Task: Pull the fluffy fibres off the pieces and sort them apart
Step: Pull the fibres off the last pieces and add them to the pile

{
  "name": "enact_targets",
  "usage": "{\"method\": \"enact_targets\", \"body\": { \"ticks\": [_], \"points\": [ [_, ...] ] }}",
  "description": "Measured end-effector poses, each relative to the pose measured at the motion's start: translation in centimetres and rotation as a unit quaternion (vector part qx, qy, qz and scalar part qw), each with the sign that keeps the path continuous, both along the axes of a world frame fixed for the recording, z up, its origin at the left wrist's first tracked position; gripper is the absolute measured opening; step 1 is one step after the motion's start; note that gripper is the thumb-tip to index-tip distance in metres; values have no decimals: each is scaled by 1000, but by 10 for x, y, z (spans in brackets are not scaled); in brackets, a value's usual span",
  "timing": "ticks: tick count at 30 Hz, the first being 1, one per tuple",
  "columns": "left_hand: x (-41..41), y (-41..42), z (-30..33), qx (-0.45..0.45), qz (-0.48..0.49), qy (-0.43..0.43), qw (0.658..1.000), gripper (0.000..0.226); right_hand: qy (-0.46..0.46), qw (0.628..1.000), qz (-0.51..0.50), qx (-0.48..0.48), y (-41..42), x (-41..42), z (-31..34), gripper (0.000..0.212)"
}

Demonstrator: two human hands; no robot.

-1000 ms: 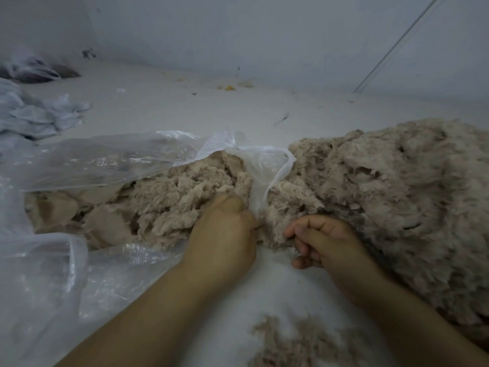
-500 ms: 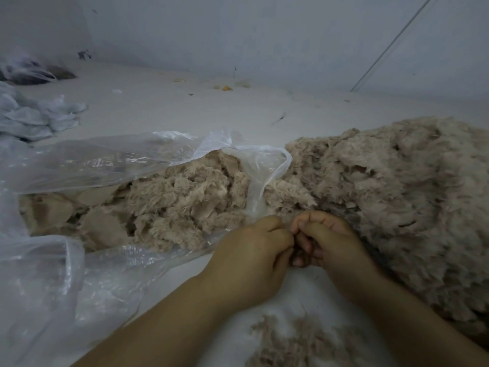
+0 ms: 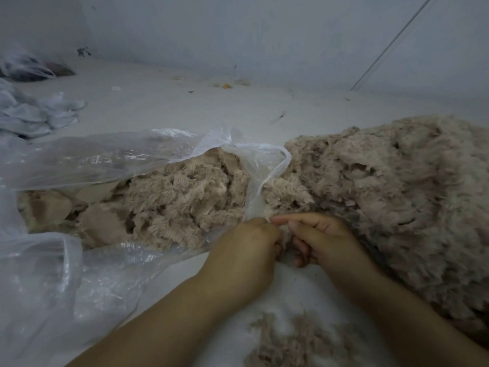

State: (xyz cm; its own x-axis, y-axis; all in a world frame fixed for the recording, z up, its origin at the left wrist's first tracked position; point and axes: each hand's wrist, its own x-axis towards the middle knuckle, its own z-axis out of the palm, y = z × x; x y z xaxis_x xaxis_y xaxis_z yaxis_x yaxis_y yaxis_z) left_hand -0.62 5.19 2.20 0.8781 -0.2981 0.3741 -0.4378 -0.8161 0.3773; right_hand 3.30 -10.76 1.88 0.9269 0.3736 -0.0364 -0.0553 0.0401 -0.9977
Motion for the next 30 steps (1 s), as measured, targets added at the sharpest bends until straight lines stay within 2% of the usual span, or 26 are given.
{"method": "enact_targets", "body": {
  "ticks": [4,11,15,19,23,25,28,30],
  "points": [
    [-8,-9,3,-202,-52,-2,978,12,-8,999,27,-19,0,-1,1,30],
    [-10,-13,6,-449,-33,114,885,20,-1,1000,25,-13,-1,-2,2,29],
    [-9,-9,11,-532,-17,114,839,21,-15,1000,20,-19,-2,-1,1,31],
    [-12,-8,15,-571,2,90,816,20,-20,999,-10,-31,-1,4,-7,51],
    [-9,-4,16,-610,20,63,790,24,-34,997,-28,-60,-1,6,-10,37],
    [-6,0,14,-587,26,55,807,25,-40,997,-22,-56,-1,5,-9,35],
    [-5,-1,7,-451,39,16,892,17,-50,998,-3,-41,-1,2,-7,45],
    [-6,-4,5,-358,37,-15,933,12,-49,998,-3,-27,-1,1,-5,52]
  ]
}}
